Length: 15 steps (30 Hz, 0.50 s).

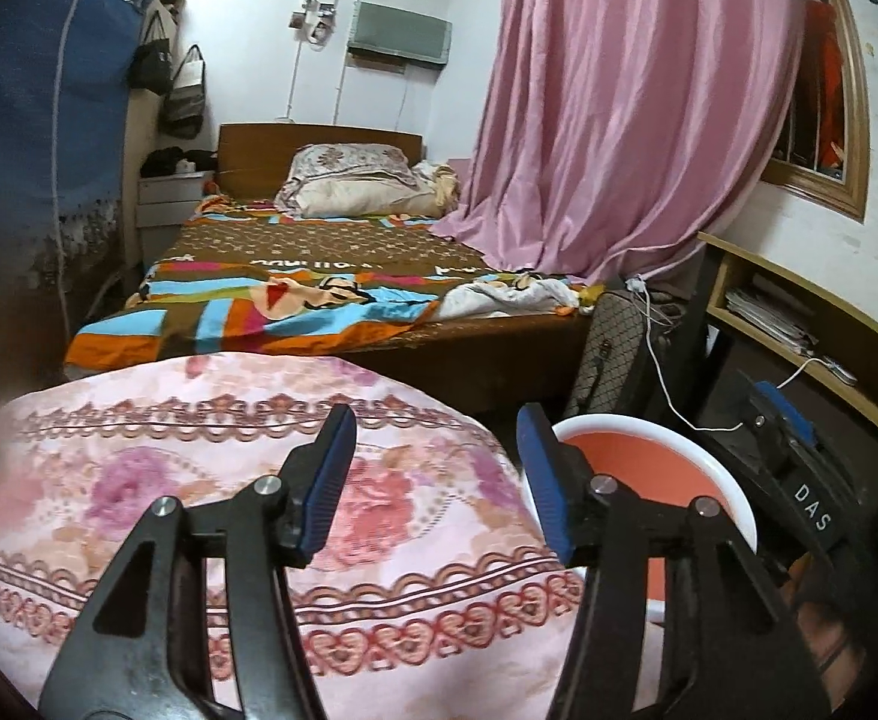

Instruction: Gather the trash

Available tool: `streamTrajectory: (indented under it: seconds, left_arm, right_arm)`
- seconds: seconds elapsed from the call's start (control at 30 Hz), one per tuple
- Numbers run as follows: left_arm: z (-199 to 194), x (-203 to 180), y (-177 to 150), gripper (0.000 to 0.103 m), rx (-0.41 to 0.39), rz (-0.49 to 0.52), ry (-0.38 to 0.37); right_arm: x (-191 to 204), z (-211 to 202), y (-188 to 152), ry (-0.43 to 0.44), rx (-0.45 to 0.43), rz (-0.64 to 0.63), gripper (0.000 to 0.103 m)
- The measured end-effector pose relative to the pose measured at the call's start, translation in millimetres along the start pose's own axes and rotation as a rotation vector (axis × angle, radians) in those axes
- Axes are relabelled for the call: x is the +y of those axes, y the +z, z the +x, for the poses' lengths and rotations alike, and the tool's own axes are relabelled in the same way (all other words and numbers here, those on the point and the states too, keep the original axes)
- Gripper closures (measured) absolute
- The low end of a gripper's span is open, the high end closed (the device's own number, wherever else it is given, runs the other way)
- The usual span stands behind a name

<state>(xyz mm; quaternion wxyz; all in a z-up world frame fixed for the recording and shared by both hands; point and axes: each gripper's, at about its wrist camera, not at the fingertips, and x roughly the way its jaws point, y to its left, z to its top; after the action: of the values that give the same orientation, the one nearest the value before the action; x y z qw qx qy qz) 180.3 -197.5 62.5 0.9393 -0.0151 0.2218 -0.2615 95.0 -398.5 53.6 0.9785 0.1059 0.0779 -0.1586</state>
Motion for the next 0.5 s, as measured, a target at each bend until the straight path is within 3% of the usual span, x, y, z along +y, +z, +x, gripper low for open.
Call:
streamTrajectory:
  seconds: [0.13,0.2,0.27,0.5]
  left_arm:
    - [-8,12,1,0.058,-0.016,-0.015,0.028]
    - [-12,18,0,0.05,-0.025,-0.028,0.041]
    - [-18,25,-1,0.045,-0.039,-0.043,0.056]
    - [-37,45,-7,0.034,-0.076,-0.084,0.098]
  right_arm:
    - [8,-1,0,0.008,-0.008,-0.017,0.052]
    - [12,-2,-1,0.011,-0.012,-0.021,0.036]
    - [14,-4,-1,0.021,-0.027,-0.016,0.027]
    - [26,-14,-1,0.047,-0.062,-0.033,0.012]
